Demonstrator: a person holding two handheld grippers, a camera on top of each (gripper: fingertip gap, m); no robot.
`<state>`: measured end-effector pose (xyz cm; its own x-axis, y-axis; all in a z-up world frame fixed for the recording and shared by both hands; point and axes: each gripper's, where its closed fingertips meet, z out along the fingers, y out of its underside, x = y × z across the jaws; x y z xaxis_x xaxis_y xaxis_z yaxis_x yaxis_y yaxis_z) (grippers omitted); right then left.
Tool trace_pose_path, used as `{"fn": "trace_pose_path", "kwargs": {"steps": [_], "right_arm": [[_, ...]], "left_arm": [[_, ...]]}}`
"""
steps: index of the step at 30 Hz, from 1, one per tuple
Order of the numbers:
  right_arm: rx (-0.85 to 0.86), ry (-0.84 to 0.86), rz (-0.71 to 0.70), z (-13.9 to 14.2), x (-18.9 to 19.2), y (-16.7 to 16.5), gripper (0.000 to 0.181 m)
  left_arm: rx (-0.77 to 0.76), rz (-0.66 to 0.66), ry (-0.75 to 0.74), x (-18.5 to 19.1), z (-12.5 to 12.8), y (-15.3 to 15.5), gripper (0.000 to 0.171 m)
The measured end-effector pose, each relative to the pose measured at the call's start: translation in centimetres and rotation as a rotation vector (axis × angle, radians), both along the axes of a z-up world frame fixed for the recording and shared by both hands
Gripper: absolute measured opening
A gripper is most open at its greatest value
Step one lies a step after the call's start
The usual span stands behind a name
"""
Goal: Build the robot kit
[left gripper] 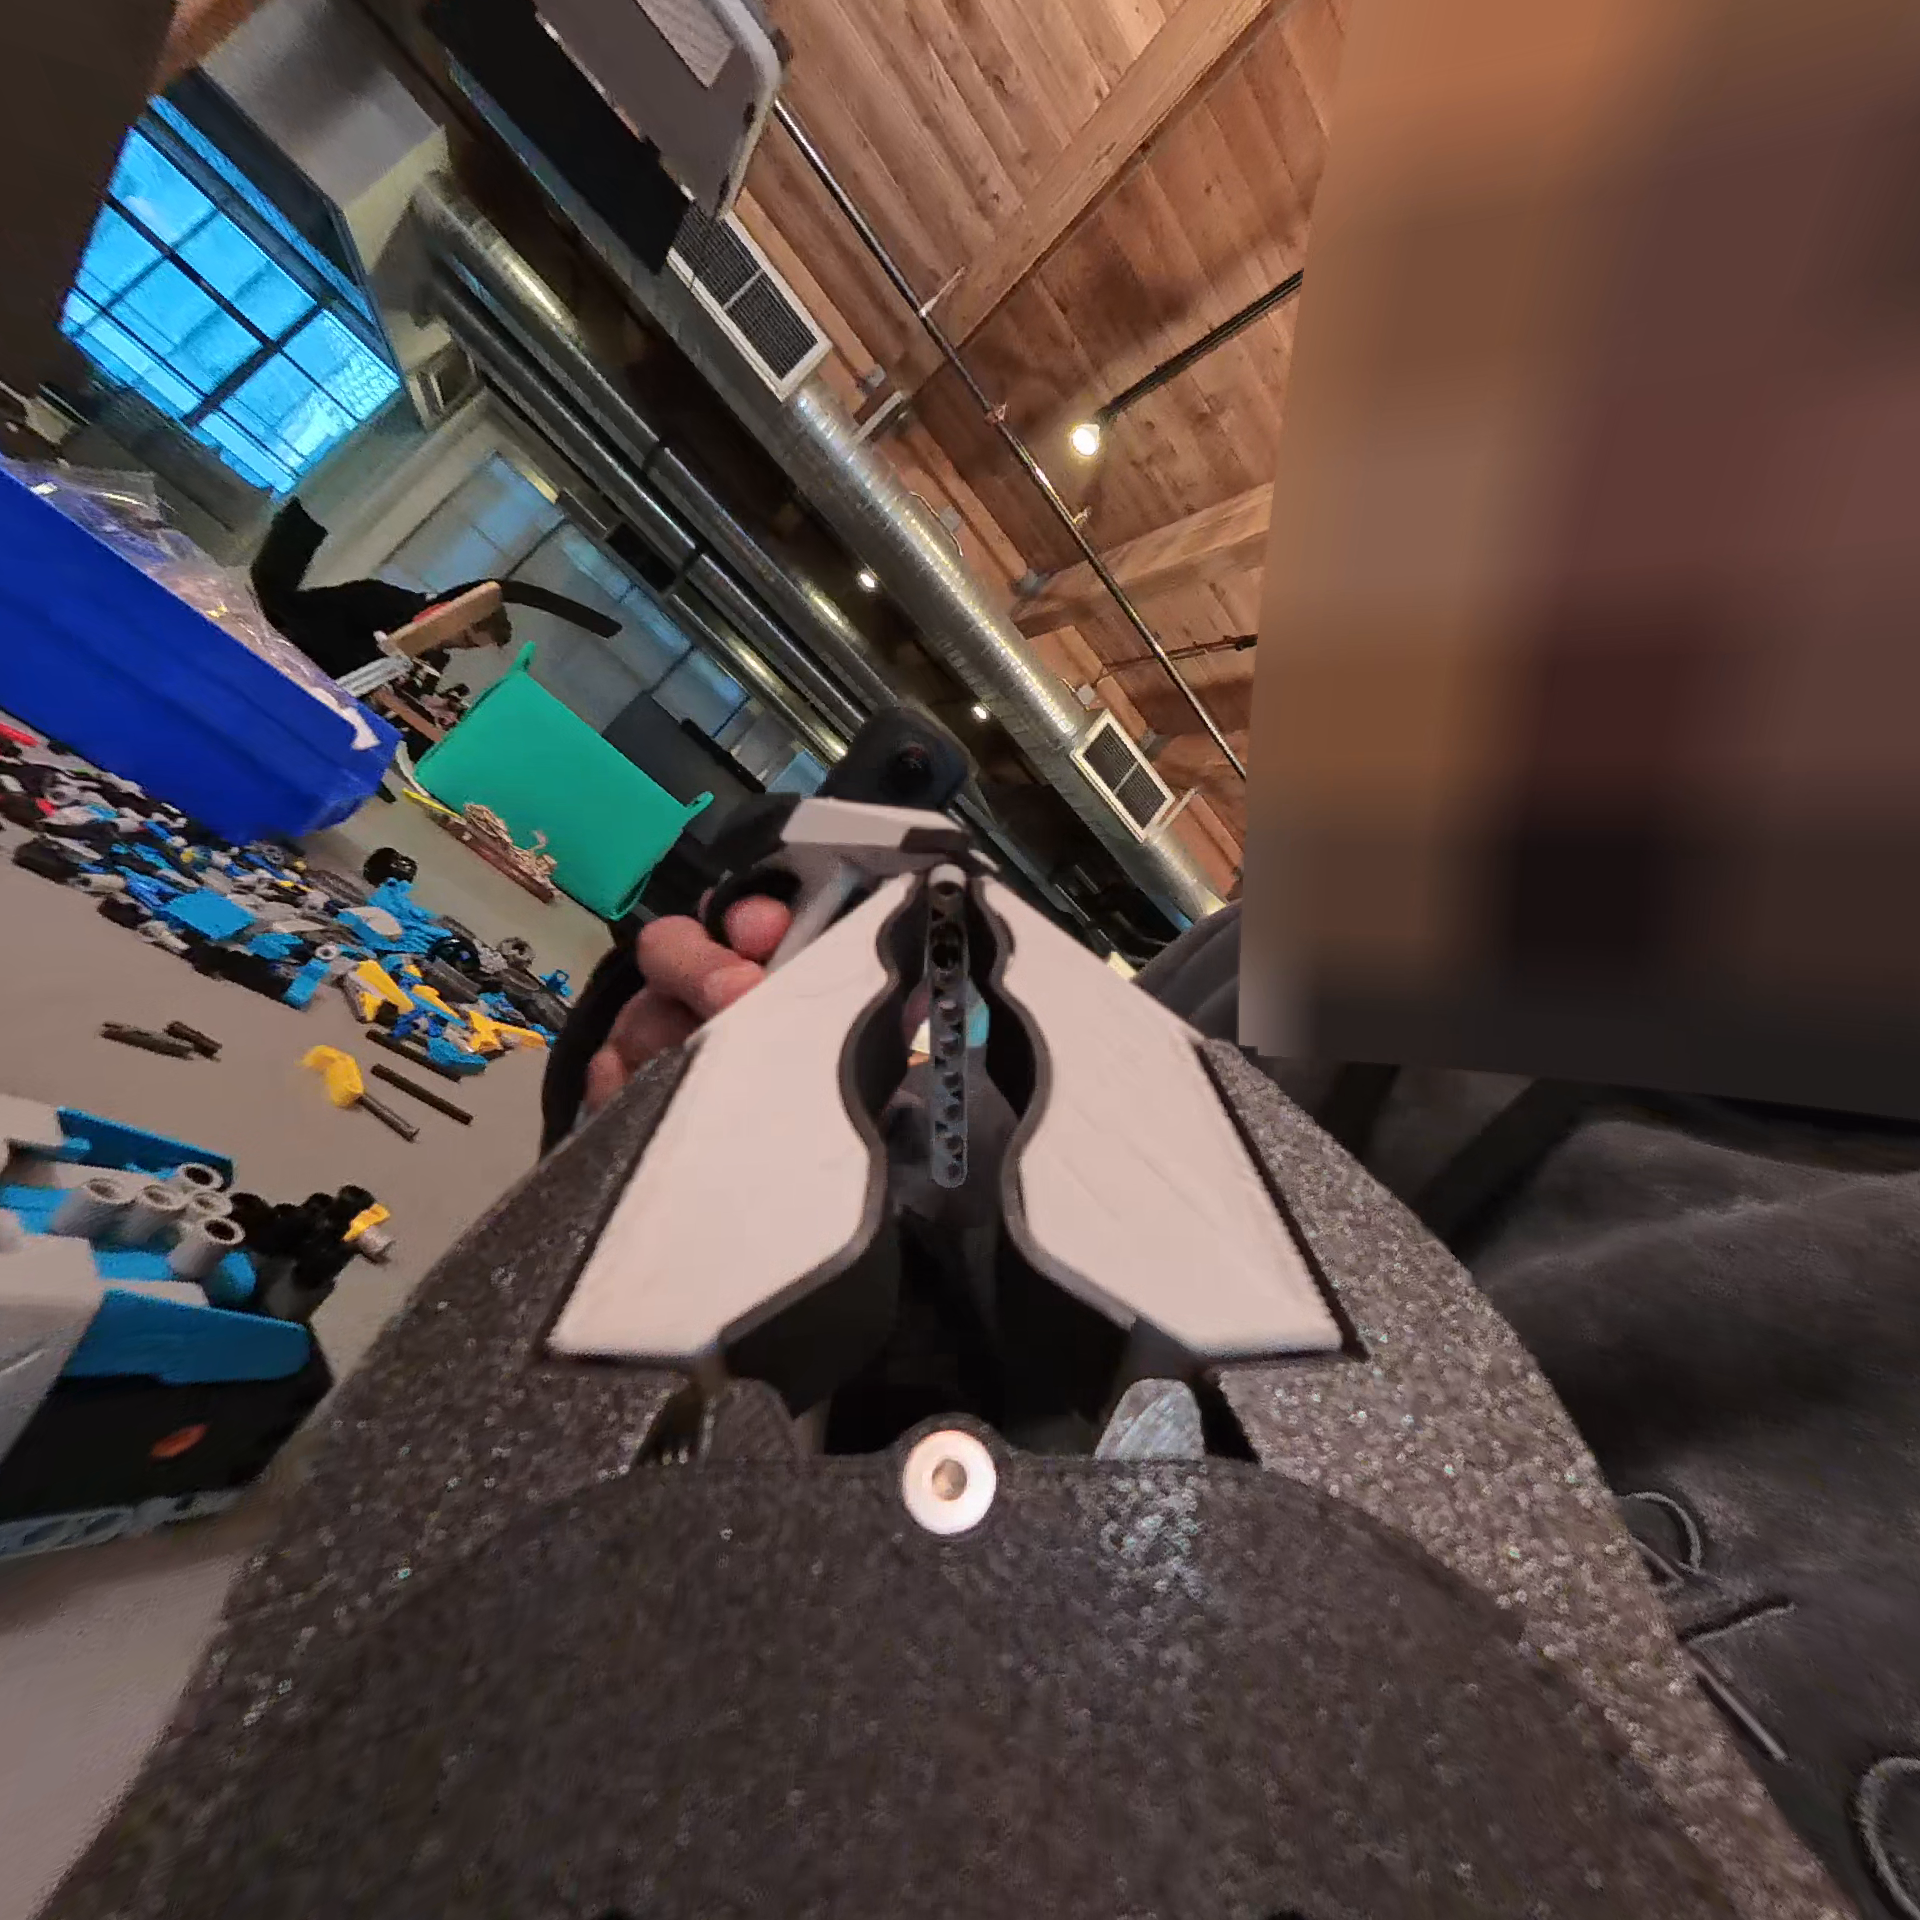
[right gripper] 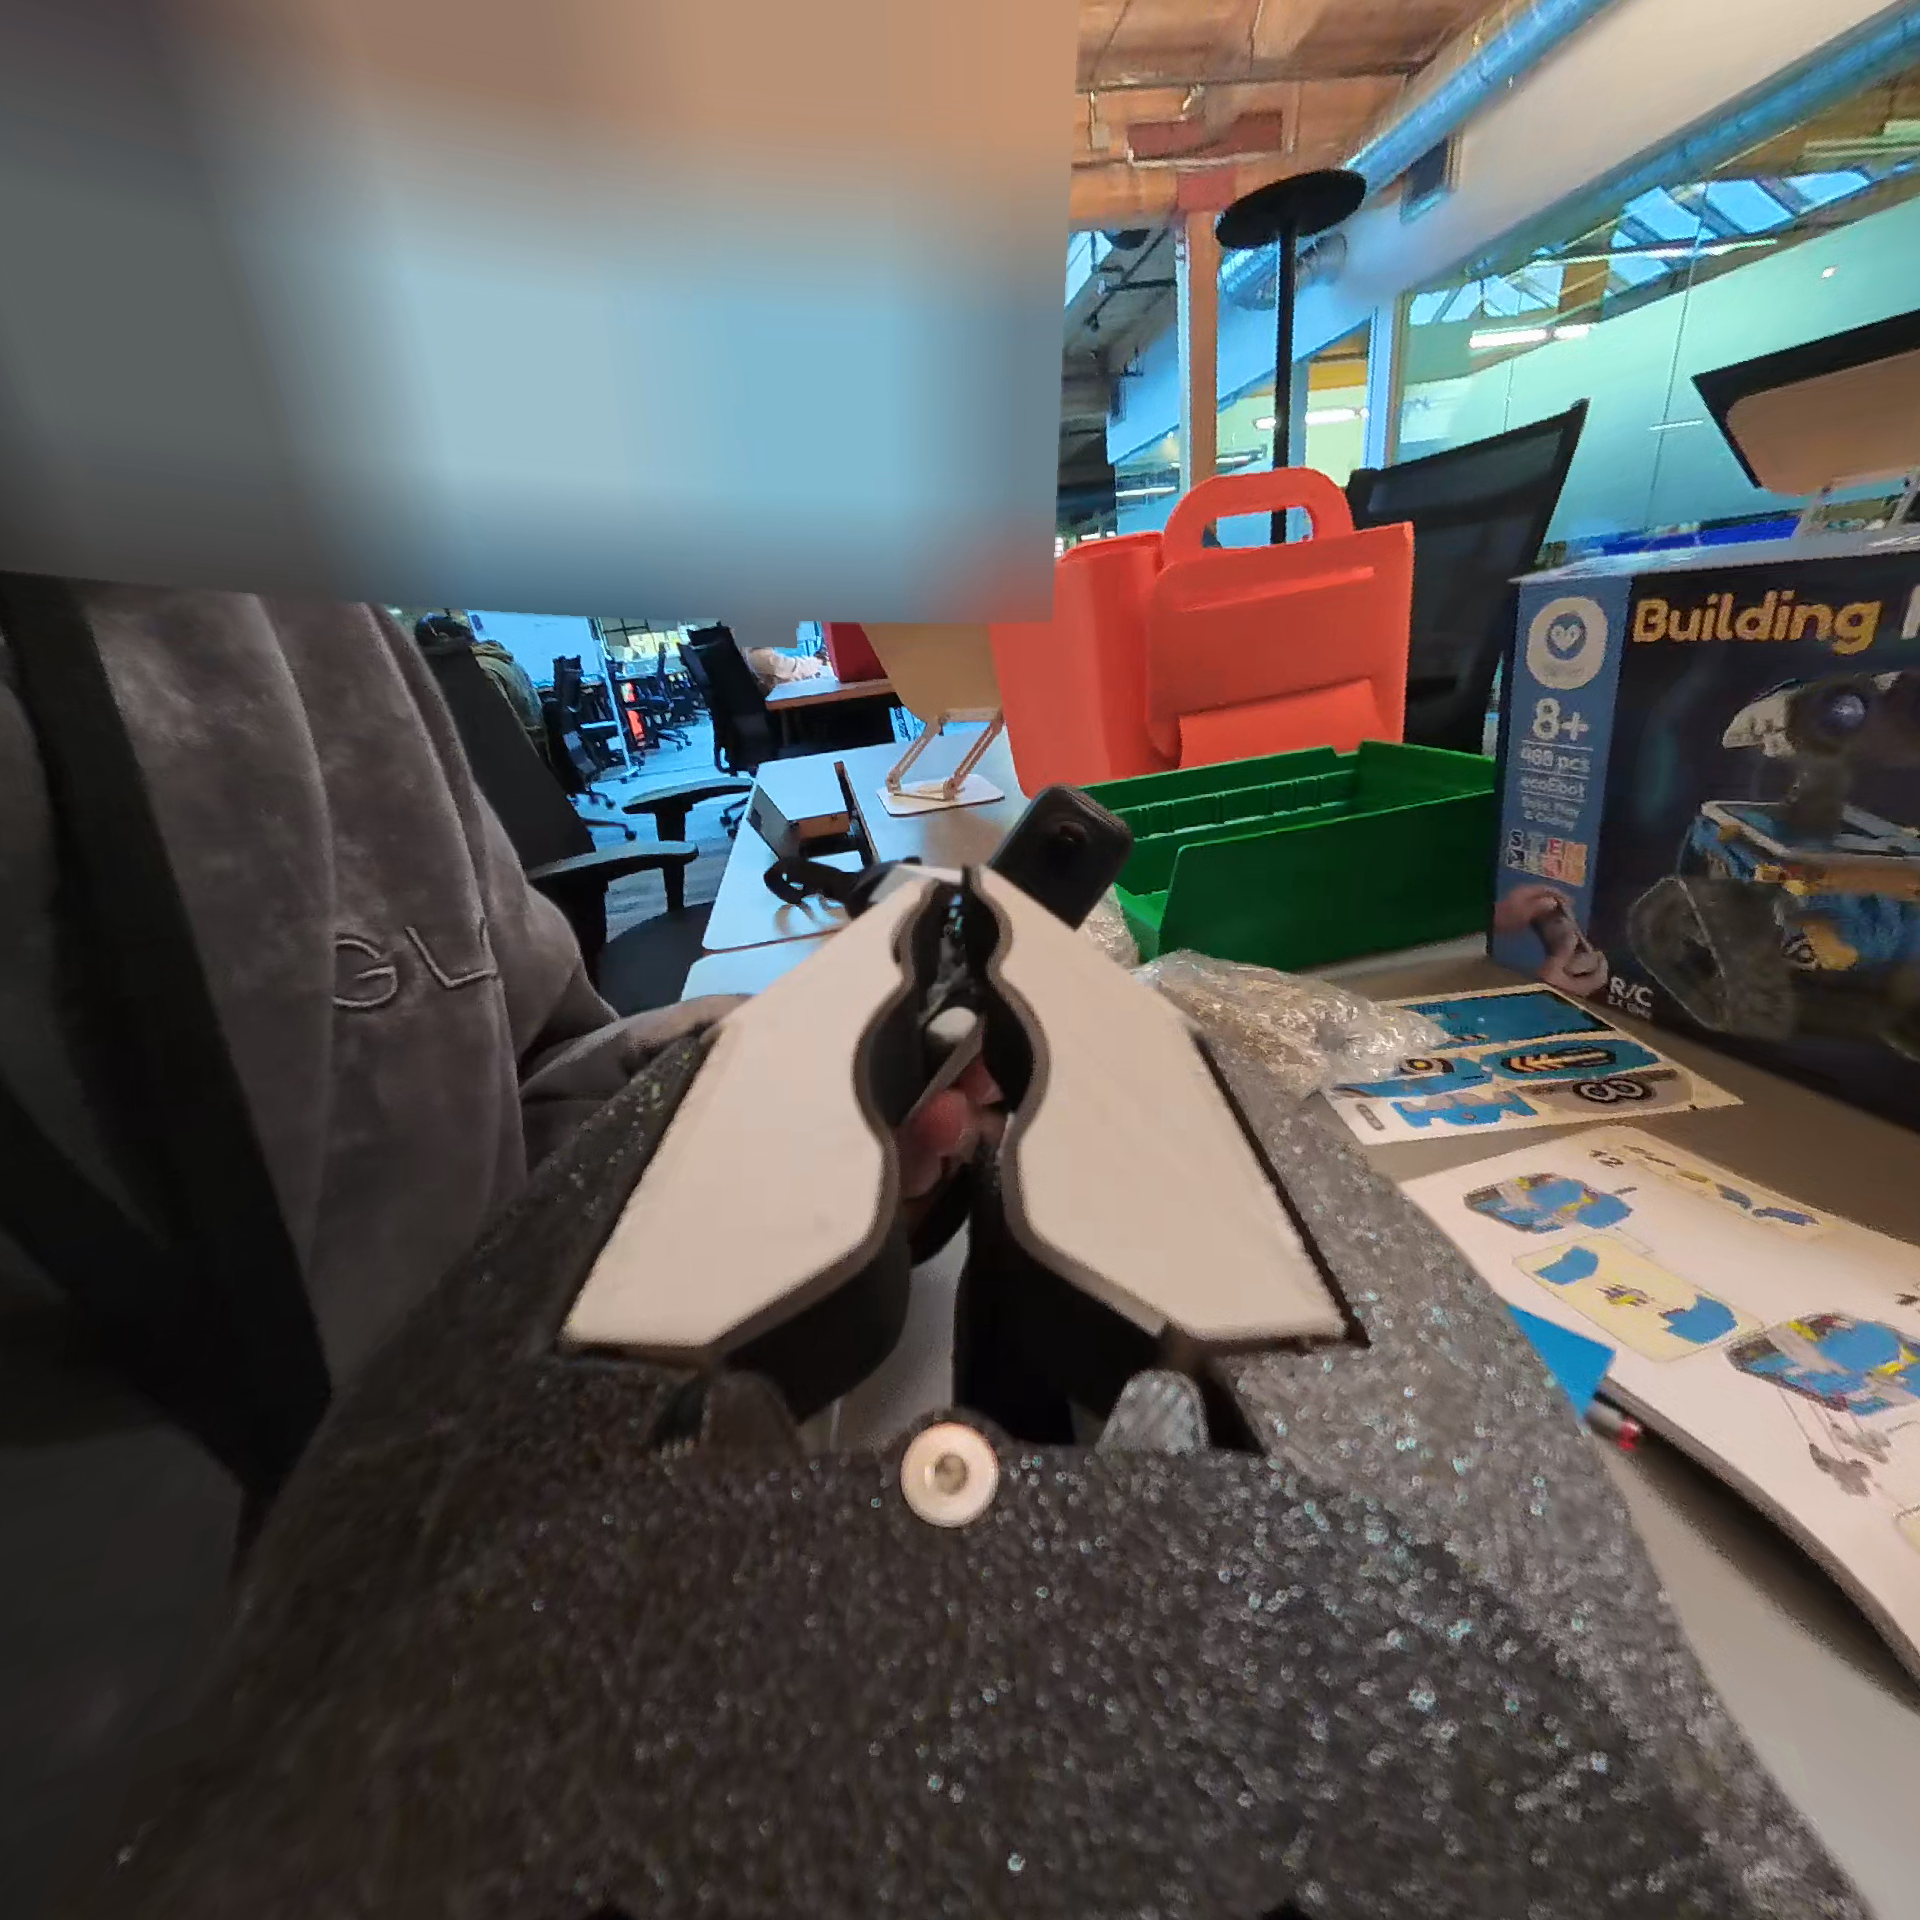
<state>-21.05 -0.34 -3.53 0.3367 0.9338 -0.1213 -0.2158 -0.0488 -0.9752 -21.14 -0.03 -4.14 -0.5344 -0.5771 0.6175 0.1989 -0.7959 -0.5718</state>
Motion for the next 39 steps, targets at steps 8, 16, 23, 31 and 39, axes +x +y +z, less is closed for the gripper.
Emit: {"fn": "trace_pose_path", "kwargs": {"steps": [8,16,23,31,39], "right_arm": [[-0.034,-0.083,0.050,-0.8,-0.9,0.5,0.003],[0.026,-0.428,0.103,-2.4,-0.3,0.0,0.002],[0.003,-0.451,0.157,-3.0,-0.4,-0.3,0.000],[0.006,-0.444,0.081,-2.1,-0.7,0.9,0.005],[-0.015,-0.439,0.096,-1.9,-0.8,0.9,0.005]], "left_arm": [[-0.011,-0.018,0.010,-0.1,-0.3,-0.1,0.007],[-0.027,-0.067,0.092,0.8,-1.8,-0.5,0.006],[-0.136,-0.153,0.072,0.9,-2.3,-0.5,0.006],[-0.227,-0.216,-0.014,0.3,-1.6,-0.2,0.006],[-0.213,-0.202,-0.019,0.2,-1.4,-0.2,0.007]]}}
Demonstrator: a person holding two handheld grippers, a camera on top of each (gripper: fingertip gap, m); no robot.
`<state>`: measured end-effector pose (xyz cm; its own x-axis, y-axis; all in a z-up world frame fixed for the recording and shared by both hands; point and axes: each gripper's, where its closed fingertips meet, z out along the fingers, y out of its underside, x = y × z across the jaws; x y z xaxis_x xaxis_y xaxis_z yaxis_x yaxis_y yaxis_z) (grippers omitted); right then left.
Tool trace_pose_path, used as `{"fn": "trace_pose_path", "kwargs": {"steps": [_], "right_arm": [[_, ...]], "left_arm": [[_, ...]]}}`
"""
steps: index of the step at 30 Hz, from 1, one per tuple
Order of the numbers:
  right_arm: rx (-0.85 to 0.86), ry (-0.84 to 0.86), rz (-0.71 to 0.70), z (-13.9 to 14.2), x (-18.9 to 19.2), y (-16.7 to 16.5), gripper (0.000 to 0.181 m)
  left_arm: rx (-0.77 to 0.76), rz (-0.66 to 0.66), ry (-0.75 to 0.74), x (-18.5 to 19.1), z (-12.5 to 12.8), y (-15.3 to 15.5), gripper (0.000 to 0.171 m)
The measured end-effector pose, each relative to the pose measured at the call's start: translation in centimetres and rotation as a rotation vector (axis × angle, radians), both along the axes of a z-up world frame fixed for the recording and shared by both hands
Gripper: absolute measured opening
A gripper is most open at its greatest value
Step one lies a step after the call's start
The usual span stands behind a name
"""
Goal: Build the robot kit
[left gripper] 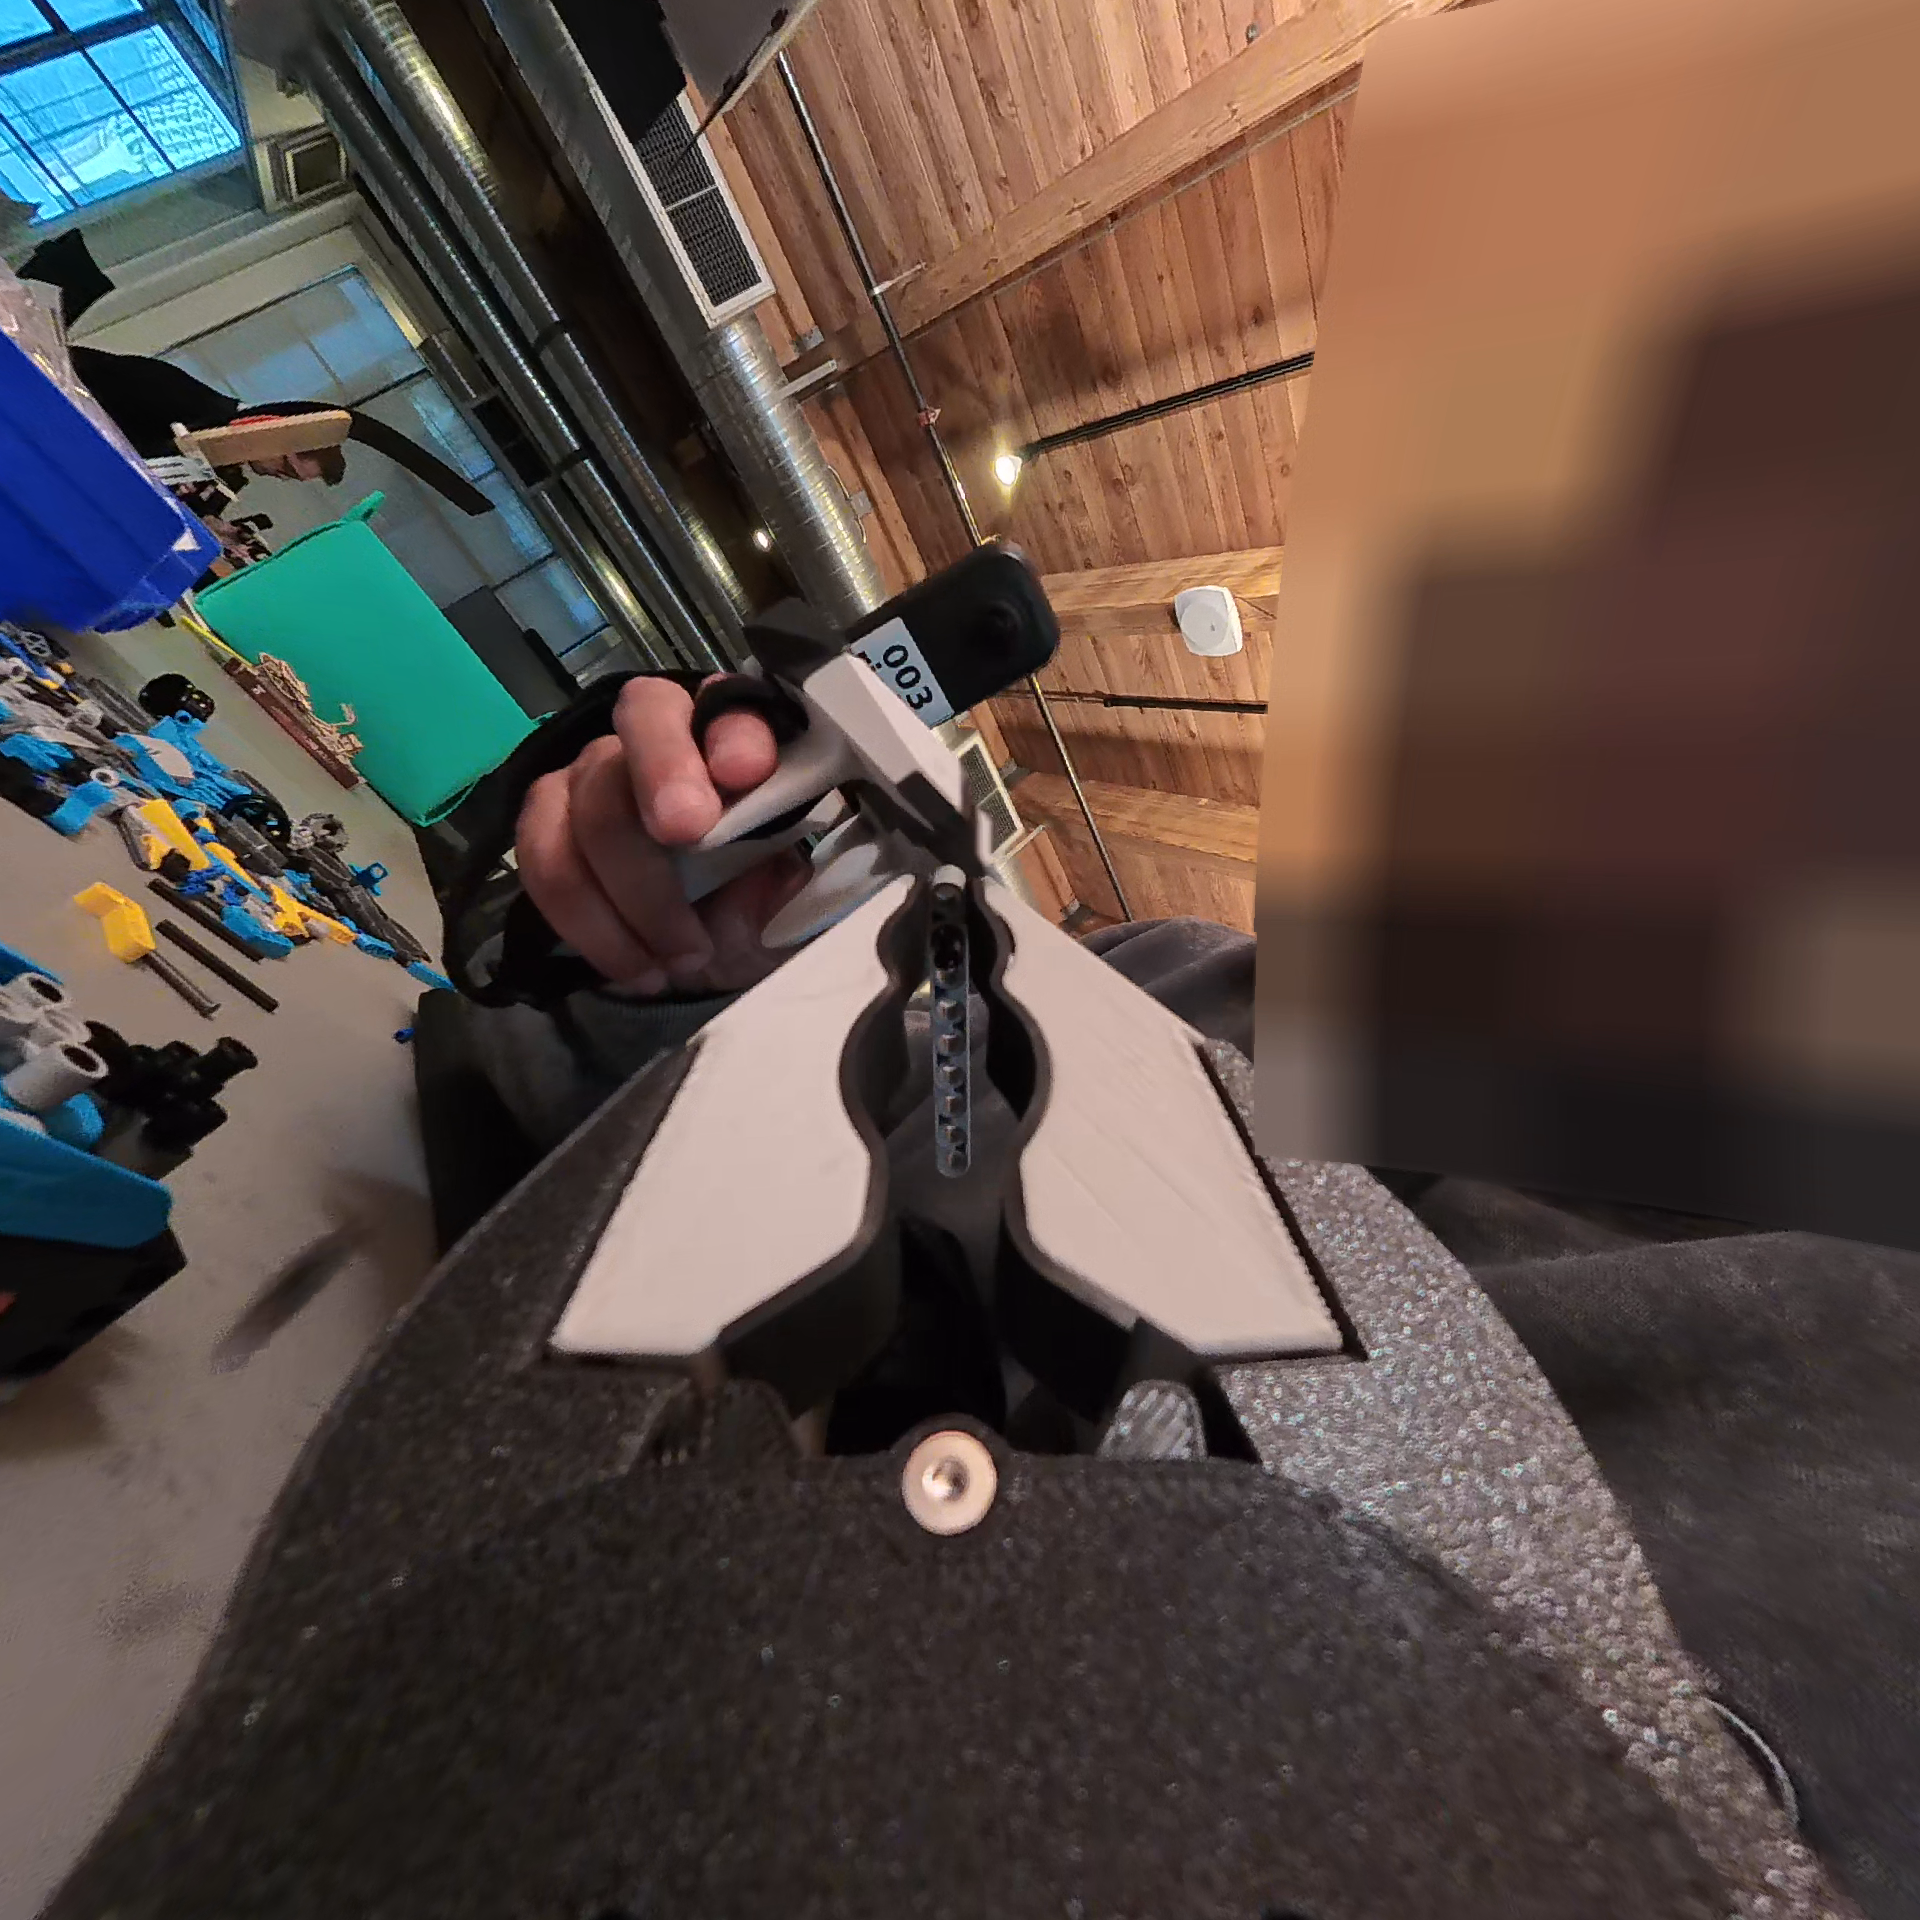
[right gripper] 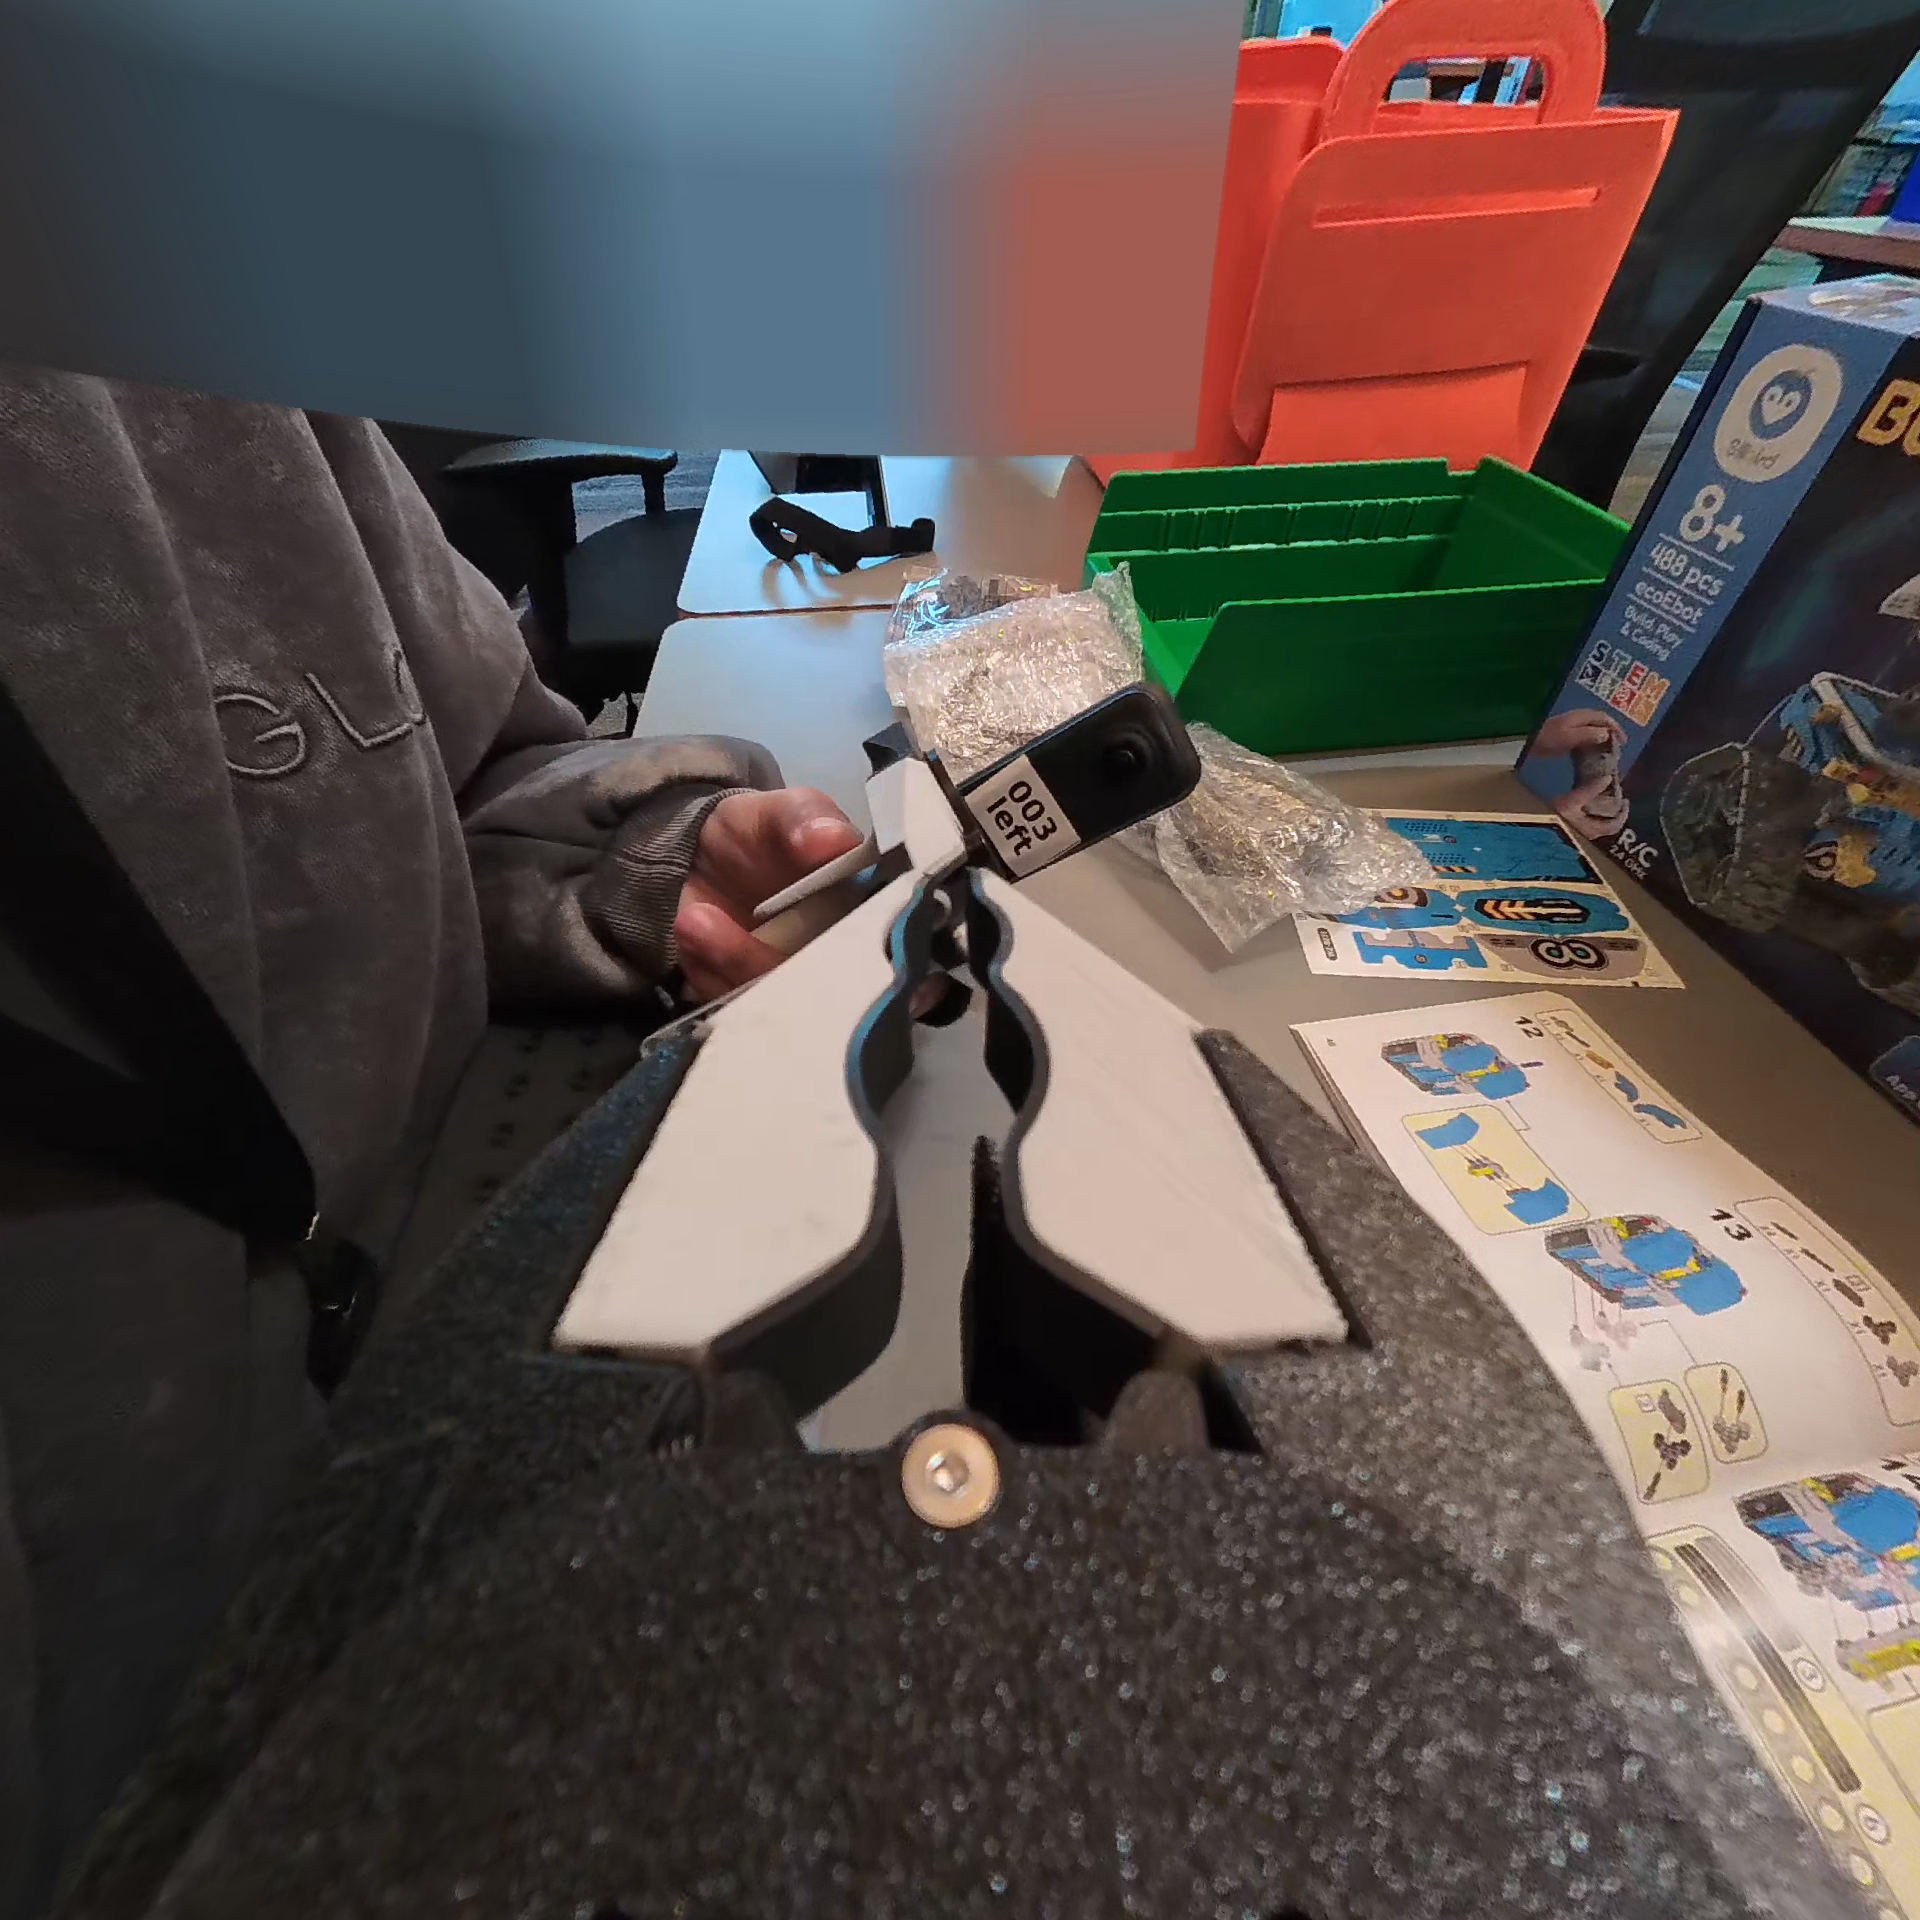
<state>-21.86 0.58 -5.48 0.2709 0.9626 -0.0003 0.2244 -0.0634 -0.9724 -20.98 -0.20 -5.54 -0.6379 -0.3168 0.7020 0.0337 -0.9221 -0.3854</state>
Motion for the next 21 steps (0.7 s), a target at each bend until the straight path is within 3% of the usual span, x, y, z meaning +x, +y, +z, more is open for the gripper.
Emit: {"fn": "trace_pose_path", "kwargs": {"steps": [3,6,12,17,21], "right_arm": [[-0.007,-0.006,-0.043,0.0,1.2,0.7,0.006],[-0.114,-0.008,-0.110,-0.5,4.5,1.3,0.012],[-0.308,-0.251,-0.109,-9.0,6.5,-2.3,0.024],[-0.271,-0.471,-0.106,-15.2,5.8,-3.6,0.026],[-0.252,-0.541,-0.134,-16.5,7.5,-3.8,0.027]], "left_arm": [[0.000,0.039,0.005,-0.5,0.0,0.7,0.006],[0.063,0.159,0.089,-1.4,-0.7,2.1,0.006],[0.166,0.410,0.260,-4.7,-2.1,5.6,0.006],[0.159,0.389,0.270,-4.5,-2.6,5.5,0.005],[0.171,0.344,0.289,-3.4,-3.1,4.7,0.006]]}}
